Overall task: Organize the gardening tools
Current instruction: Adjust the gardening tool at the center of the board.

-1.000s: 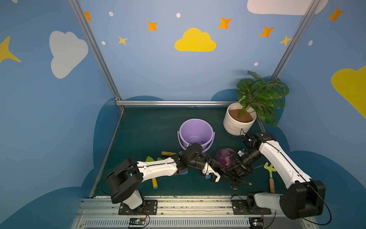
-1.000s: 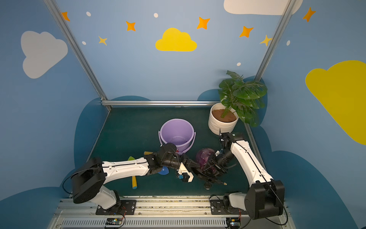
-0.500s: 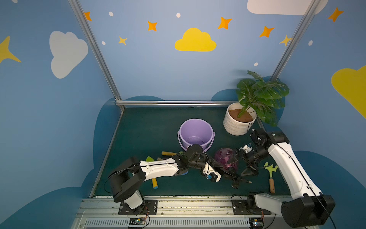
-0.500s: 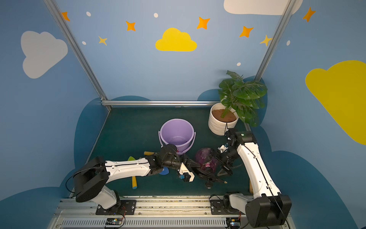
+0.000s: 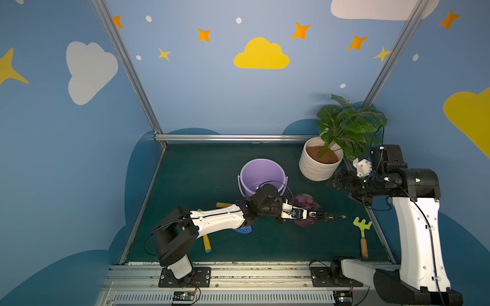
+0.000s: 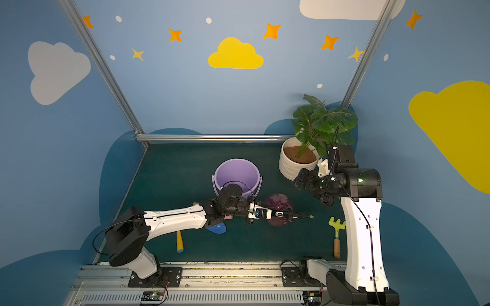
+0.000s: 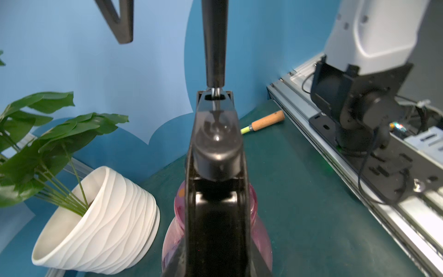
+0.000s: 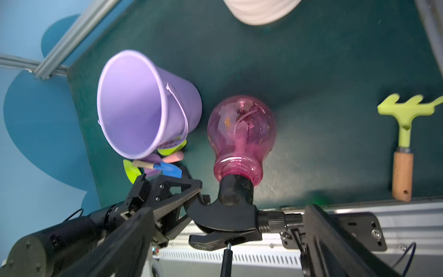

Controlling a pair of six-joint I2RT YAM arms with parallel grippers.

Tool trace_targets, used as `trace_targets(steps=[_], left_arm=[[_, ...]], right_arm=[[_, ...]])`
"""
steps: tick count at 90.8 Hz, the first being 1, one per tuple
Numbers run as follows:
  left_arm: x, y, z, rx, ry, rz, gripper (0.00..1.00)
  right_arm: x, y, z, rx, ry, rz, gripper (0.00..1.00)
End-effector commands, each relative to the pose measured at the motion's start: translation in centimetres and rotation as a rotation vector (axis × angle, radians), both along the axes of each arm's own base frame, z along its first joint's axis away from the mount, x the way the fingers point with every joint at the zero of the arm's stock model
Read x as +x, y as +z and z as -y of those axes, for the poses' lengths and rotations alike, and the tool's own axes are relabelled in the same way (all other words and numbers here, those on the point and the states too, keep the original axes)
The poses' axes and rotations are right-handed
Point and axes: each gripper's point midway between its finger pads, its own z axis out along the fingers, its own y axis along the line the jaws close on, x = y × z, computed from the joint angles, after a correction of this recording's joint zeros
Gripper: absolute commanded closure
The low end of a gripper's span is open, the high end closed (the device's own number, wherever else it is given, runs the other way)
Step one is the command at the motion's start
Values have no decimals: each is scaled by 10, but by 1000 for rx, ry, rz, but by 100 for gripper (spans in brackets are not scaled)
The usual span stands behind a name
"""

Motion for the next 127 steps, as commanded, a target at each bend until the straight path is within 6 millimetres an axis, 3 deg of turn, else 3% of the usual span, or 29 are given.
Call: trace_targets(steps=[1, 8, 25, 45, 69, 88, 105, 115, 127], left_arm=[[17, 30, 12, -102, 107, -150, 97], [26, 31, 17, -114, 163, -202, 97], [45, 40, 27, -164, 301, -299, 97], [84, 44, 29, -236, 543, -389, 97], [119, 28, 30, -325, 754, -526, 97], [125, 22, 32, -347, 824, -533, 97], [119, 19, 38, -335, 830, -497, 97], [114, 20, 41, -328, 817, -484, 85], [112, 22, 40, -328, 809, -480, 78]], right_arm=[[19, 36, 14, -34, -74, 212, 2], [22, 44, 16, -40, -88, 250, 2], [28, 39, 8, -21, -43, 236, 2], [17, 50, 20, -77, -77, 311, 2], [9, 47, 19, -88, -65, 316, 2], [7, 39, 20, -101, -58, 308, 2], [7, 31, 20, -114, -53, 290, 2], [7, 29, 21, -119, -52, 288, 2], [9, 28, 19, -122, -40, 283, 2]])
